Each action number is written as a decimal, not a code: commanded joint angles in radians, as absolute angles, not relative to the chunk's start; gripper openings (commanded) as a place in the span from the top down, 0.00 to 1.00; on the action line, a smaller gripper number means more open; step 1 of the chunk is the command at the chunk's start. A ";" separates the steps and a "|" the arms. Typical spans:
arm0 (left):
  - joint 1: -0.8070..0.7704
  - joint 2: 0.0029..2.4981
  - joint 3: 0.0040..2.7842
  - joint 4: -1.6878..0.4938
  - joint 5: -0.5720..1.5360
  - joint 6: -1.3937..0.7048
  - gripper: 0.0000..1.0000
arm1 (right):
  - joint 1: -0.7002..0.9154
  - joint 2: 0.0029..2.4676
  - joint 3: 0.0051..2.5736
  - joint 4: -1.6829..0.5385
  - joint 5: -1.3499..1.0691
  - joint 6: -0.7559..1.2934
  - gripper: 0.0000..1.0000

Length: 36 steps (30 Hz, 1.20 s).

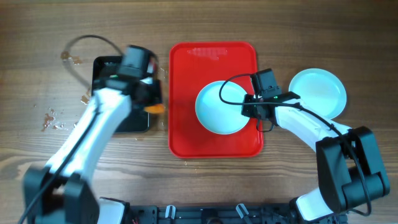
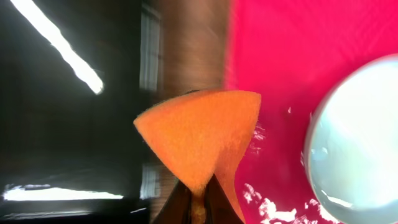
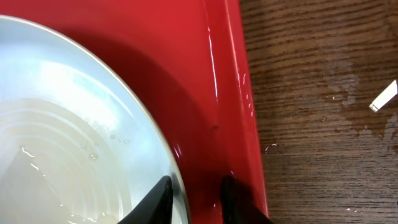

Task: Clean dirty plates on tray and stack at the side
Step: 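Lower the sponge into the black tray and release it, then lift the last plate on edge with the right gripper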

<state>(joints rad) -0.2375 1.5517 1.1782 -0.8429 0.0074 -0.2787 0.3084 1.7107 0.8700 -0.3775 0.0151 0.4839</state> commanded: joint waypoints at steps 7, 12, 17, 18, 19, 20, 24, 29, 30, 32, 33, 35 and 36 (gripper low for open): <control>-0.141 1.592 1.119 -0.760 -0.212 -0.213 0.96 | 0.307 1.711 0.854 -0.341 -0.140 0.354 0.54; -0.141 1.670 1.093 -0.733 -0.218 -0.217 0.53 | 0.307 1.711 0.853 -0.355 -0.143 0.322 0.44; -0.141 1.683 1.093 -0.733 -0.213 -0.226 0.02 | 0.307 1.711 0.852 -0.365 -0.030 0.381 0.74; -0.141 1.683 1.093 -0.735 -0.214 -0.238 0.00 | 0.307 1.711 0.852 -0.364 -0.029 0.397 0.83; -0.141 1.683 1.093 -0.741 -0.213 -0.250 0.00 | 0.307 1.711 0.852 -0.363 -0.036 0.396 0.94; -0.141 1.683 1.093 -0.746 -0.211 -0.251 0.00 | 0.307 1.710 0.853 -0.363 -0.037 0.396 0.96; -0.141 1.683 1.093 -0.756 -0.210 -0.251 0.00 | 0.307 1.634 0.854 -0.374 -0.051 0.379 0.96; -0.141 1.683 1.093 -0.756 -0.210 -0.251 0.00 | 0.328 1.431 0.855 -0.406 0.050 0.358 0.96; -0.141 1.683 1.093 -0.756 -0.210 -0.251 0.00 | 0.336 1.404 0.855 -0.410 0.078 0.345 0.96; -0.141 1.683 1.093 -0.756 -0.210 -0.251 0.00 | 0.370 1.333 0.855 -0.416 0.162 0.296 0.96; -0.141 1.683 1.093 -0.756 -0.210 -0.251 0.00 | 0.391 1.307 0.854 -0.418 0.208 0.277 0.96; -0.141 1.683 1.093 -0.756 -0.210 -0.251 0.00 | 0.443 1.264 0.855 -0.420 0.324 0.221 0.96; -0.141 1.683 1.093 -0.756 -0.210 -0.251 0.00 | 0.469 1.253 0.855 -0.420 0.379 0.195 0.96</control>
<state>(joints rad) -0.1463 1.6833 1.0969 -0.7555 -0.1978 -0.2382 0.3935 1.3083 0.8524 -0.4160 0.1459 0.3088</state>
